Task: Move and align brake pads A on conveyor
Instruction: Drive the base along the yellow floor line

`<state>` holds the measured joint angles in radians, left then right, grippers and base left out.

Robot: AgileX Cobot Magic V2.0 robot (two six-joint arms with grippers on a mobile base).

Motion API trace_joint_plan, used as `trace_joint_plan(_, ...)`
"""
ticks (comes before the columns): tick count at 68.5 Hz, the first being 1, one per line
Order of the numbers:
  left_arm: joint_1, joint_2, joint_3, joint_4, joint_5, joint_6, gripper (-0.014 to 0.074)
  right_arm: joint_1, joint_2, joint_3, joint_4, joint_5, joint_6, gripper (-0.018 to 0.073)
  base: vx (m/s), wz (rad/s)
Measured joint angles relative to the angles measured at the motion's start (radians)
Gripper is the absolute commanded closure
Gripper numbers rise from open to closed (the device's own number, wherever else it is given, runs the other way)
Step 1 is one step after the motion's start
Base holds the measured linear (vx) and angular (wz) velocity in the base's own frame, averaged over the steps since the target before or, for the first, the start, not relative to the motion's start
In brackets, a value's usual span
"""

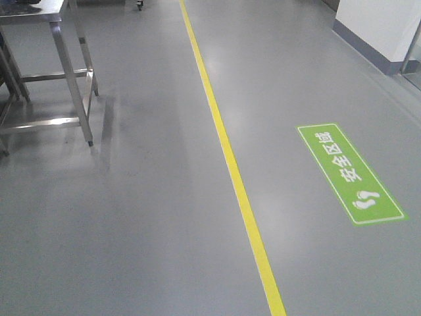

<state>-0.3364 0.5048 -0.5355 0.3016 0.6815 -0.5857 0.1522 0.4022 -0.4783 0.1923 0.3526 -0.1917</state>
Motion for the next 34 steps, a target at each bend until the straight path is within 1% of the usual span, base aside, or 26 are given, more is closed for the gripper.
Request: trace_joint_plan(34,0.0,0.0,0.0,0.0,0.0,0.0,0.0603,0.0,0.0,0.0,0.0,0.0,0.0,0.0569,0.61,-0.05)
